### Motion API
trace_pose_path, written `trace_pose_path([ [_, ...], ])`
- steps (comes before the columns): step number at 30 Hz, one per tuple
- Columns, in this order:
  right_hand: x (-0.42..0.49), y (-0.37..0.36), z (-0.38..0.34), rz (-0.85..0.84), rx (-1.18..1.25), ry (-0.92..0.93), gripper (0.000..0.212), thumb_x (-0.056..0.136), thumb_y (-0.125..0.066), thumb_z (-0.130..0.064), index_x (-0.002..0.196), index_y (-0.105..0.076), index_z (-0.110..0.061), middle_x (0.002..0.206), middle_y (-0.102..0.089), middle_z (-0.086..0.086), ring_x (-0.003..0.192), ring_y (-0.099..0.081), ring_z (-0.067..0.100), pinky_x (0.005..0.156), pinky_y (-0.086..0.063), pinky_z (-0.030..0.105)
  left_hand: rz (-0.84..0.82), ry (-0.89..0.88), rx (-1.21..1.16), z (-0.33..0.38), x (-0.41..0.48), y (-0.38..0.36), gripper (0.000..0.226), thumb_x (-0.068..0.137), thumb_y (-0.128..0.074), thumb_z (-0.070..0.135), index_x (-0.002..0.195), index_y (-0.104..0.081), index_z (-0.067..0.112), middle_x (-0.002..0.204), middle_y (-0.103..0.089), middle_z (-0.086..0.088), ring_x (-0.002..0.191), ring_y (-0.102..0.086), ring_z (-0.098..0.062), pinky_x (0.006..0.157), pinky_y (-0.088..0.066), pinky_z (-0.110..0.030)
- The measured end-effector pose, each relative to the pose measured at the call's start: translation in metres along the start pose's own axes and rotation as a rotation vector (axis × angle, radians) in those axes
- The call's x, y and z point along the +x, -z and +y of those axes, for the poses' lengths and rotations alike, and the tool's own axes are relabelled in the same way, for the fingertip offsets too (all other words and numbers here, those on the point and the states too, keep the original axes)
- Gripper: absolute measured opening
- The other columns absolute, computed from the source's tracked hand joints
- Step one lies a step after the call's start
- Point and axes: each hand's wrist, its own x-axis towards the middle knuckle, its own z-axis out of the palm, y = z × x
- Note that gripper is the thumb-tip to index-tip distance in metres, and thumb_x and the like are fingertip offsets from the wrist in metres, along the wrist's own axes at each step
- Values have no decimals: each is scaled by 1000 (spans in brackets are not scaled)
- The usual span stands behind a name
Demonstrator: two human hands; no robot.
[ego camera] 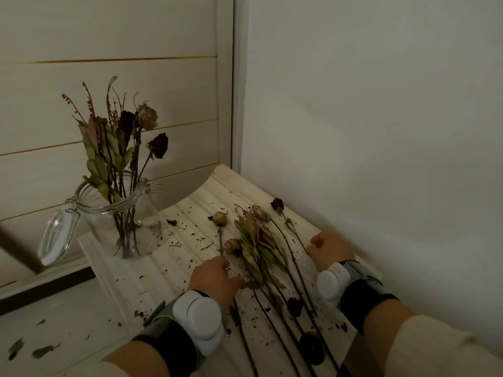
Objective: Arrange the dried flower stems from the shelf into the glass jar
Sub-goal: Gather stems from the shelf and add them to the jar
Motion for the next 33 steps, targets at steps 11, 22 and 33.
trace_pose_path([
  [11,6,-13,0,-79,-32,-31,23,86,-60,-25,108,-58,-17,116,-61,5,106,-57,23,81,-42,24,40,86,-32,-2,5,-6,41,84,-65,31,117,-48,13,115,-61,-5,108,-56,-21,82,-43,-24],
  [22,-5,-19,-12,-101,-82,25,24,91,-47,-17,110,-62,-16,121,-61,4,110,-58,23,84,-44,23,28,126,10,4,1,-2,19,87,-58,24,101,-47,17,119,-58,-6,109,-56,-21,78,-42,-22],
  [33,-13,-24,-24,-114,-103,14,19,86,-53,-14,104,-61,-12,111,-64,7,86,-54,22,77,-46,25,-21,155,-173,1,0,10,12,87,-55,17,88,-67,20,93,-66,1,92,-63,-17,68,-48,-20],
])
